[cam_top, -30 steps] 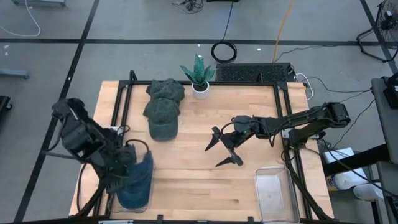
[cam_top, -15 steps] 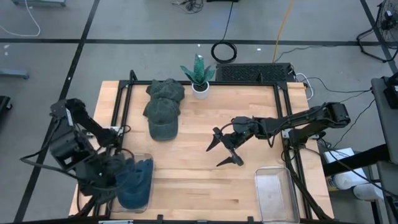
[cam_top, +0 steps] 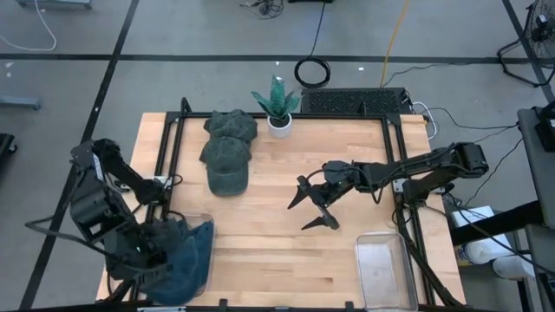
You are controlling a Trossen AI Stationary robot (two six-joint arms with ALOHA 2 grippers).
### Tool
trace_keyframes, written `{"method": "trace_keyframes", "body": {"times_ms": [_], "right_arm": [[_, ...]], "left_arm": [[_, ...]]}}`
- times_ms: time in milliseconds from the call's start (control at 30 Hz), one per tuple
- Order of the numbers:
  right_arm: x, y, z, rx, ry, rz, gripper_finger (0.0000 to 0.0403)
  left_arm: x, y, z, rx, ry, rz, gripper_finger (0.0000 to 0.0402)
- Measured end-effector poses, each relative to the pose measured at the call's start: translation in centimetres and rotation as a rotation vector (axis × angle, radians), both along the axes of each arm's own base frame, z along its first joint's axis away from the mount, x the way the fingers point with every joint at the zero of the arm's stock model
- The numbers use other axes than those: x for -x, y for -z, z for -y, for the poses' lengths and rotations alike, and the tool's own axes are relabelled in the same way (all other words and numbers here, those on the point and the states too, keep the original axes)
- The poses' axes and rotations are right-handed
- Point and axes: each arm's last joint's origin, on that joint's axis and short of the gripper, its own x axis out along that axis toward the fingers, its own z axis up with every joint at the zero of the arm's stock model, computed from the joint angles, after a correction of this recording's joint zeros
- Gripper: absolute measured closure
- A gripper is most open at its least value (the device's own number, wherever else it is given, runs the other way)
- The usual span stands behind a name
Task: Pick & Place hat
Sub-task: Put the blue cap into the left transparent bin
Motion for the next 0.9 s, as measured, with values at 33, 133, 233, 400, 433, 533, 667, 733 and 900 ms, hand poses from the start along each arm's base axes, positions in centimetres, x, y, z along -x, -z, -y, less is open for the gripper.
{"method": "trace_keyframes", "body": {"times_ms": [33,133,233,400,433,533,667,733,900], "right_arm": [[0.0,0.0,0.0,0.000,0.000,0.000,0.0055],[0.0,0.0,0.0,-0.001,0.000,-0.001,0.0055],[0.0,0.0,0.0,-0.014,0.005,-0.011,0.0055],[0.0,0.0,0.0,-0.018,0.006,-0.014,0.0055],[0.0,0.0,0.0,-0.016,0.005,-0.013,0.0055],[0.0,0.0,0.0,-0.014,0.004,-0.011,0.0055],[0.0,0.0,0.0,0.009,-0.004,0.005,0.0055],[0.0,0.0,0.0,0.016,-0.007,0.010,0.0055],[0.0,0.0,0.0,0.018,-0.008,0.011,0.0055]], "left_arm": [[-0.2,0.2,0.3,-0.010,0.017,-0.005,0.0382],[-0.6,0.9,1.1,-0.028,0.055,-0.026,0.0382],[-0.7,1.5,1.9,-0.046,0.092,-0.049,0.0377],[-1.3,2.8,3.1,-0.058,0.151,-0.131,0.0381],[-1.3,2.9,3.2,-0.063,0.158,-0.146,0.0382],[-1.3,3.2,3.2,-0.096,0.165,-0.165,0.0378],[-1.3,3.7,2.8,-0.184,0.162,-0.173,0.0372],[-1.4,4.1,2.8,-0.219,0.169,-0.190,0.0371],[-1.5,4.7,2.9,-0.275,0.211,-0.201,0.0369]]}}
